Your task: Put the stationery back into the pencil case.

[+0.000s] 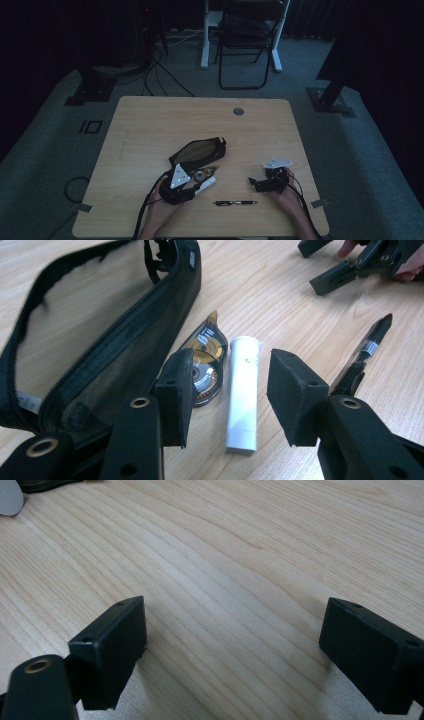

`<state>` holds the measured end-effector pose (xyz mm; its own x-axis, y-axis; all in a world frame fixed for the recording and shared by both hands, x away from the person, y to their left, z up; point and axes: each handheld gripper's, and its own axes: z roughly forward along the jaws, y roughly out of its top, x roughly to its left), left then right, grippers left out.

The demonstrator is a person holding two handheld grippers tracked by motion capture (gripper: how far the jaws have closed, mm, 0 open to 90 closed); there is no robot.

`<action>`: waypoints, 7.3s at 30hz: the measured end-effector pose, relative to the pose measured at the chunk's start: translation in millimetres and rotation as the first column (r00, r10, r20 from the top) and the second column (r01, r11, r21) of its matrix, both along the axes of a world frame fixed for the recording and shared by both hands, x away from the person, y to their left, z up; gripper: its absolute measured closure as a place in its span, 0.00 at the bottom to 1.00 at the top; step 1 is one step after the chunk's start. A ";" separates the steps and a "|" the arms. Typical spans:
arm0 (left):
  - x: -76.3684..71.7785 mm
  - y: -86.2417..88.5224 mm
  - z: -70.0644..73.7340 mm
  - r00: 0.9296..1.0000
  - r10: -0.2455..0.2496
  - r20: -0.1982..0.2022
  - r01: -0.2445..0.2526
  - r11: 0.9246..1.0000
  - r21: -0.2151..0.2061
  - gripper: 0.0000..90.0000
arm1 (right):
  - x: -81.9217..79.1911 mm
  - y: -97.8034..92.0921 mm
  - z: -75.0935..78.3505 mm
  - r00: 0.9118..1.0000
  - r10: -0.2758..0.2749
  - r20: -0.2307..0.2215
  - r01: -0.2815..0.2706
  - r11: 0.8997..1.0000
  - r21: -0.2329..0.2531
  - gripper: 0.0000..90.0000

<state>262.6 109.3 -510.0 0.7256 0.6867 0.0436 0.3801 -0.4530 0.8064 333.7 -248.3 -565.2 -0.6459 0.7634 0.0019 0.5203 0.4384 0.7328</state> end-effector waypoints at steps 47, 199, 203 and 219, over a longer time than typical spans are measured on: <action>15.2 -17.5 -43.1 0.990 -0.063 -0.124 0.077 0.992 0.105 0.79 | 0.0 0.0 0.0 1.000 0.000 0.001 0.000 1.000 0.000 0.13; 48.8 16.3 69.6 0.992 -0.106 0.072 0.107 0.994 -0.009 0.79 | 0.0 0.0 0.0 1.000 0.000 0.000 0.000 1.000 0.000 0.13; 51.6 16.8 70.4 0.992 -0.107 0.073 0.108 0.994 -0.007 0.79 | 0.0 0.0 0.0 1.000 0.000 0.000 0.000 1.000 0.000 0.13; 63.9 22.9 69.2 0.992 -0.105 0.073 0.106 0.994 -0.016 0.79 | 0.0 0.1 0.0 1.000 -0.001 0.000 0.001 1.000 0.001 0.13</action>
